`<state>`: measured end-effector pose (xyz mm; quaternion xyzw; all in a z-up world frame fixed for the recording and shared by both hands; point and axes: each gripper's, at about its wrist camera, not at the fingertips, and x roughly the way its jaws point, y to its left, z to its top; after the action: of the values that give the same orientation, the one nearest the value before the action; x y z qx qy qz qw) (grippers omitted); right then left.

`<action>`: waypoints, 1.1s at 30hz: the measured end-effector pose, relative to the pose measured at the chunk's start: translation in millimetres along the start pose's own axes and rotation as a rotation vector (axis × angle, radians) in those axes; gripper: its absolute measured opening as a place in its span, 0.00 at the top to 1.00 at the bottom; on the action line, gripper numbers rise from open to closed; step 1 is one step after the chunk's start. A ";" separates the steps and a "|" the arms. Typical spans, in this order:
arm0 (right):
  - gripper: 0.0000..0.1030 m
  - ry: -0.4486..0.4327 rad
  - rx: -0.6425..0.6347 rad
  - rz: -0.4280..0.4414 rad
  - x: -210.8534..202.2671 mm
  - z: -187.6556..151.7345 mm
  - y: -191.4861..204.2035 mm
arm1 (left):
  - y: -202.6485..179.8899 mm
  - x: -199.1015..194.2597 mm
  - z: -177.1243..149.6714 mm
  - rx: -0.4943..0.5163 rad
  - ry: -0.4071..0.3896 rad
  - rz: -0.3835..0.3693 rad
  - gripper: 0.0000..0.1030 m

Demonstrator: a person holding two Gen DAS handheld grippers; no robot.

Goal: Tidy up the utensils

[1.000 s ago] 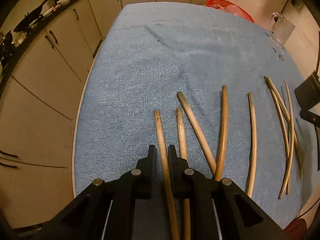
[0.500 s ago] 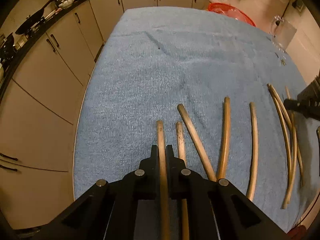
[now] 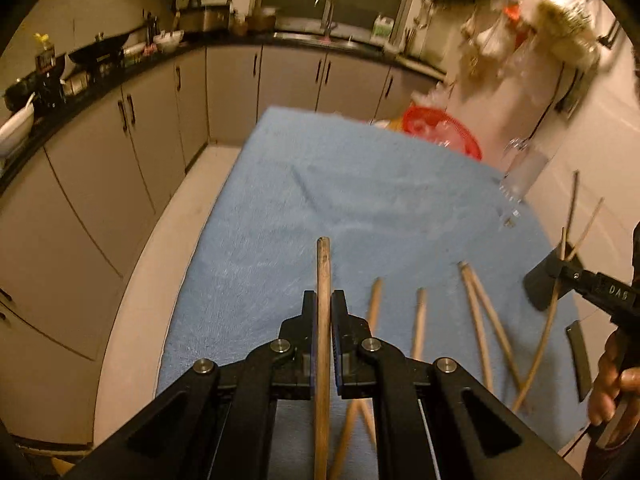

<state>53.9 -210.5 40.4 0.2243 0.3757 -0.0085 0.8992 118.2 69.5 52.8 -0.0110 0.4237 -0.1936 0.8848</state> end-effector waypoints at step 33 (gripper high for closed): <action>0.94 -0.264 -0.092 0.045 -93.2 -7.3 13.1 | -97.8 -62.0 15.1 0.100 -0.158 -0.087 0.93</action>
<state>-15.4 -210.0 104.4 0.1883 0.2489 -0.0005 0.9501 62.0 -1.3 126.7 -0.0003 0.3417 -0.2513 0.9056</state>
